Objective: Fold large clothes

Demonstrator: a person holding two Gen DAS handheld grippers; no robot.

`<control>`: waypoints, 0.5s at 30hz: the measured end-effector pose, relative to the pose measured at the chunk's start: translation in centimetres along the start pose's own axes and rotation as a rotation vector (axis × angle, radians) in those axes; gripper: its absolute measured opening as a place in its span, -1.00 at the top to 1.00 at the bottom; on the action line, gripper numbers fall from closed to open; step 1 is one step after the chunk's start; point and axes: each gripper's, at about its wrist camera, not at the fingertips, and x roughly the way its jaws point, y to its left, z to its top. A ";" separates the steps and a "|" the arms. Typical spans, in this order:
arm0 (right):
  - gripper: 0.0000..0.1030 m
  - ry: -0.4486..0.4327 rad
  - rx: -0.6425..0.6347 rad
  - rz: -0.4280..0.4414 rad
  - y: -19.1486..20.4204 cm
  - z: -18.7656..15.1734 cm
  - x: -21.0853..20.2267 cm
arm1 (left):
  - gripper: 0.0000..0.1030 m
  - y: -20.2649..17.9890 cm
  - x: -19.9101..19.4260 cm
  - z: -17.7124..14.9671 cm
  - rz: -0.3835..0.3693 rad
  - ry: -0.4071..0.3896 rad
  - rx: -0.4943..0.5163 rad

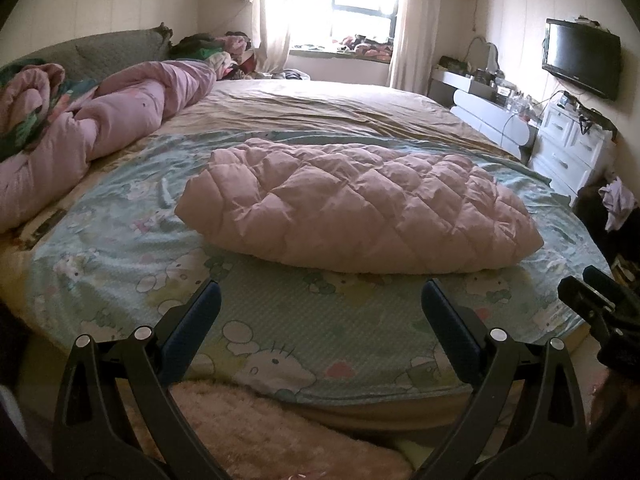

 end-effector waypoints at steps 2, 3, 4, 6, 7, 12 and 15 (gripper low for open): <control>-0.92 -0.002 -0.002 0.000 0.1 0.0 0.0 | -0.82 -0.1 0.0 0.0 0.000 -0.001 0.001; -0.92 -0.002 -0.002 0.000 0.0 0.0 0.0 | -0.82 -0.1 0.0 0.0 -0.002 -0.001 0.000; -0.92 -0.002 -0.002 0.000 0.2 0.0 0.0 | -0.82 0.0 0.0 0.0 -0.003 -0.002 0.000; -0.92 -0.001 -0.004 0.001 0.3 0.0 0.0 | -0.82 -0.1 0.1 0.0 -0.002 -0.001 -0.001; -0.92 -0.002 -0.003 0.000 0.2 0.0 0.0 | -0.82 -0.1 0.1 0.0 -0.002 -0.001 0.000; -0.92 -0.003 -0.009 0.005 0.4 0.1 -0.3 | -0.82 0.0 0.0 0.0 0.002 -0.001 -0.002; -0.92 -0.001 -0.011 0.006 0.4 0.1 -0.3 | -0.82 -0.1 0.1 0.0 0.004 0.001 -0.002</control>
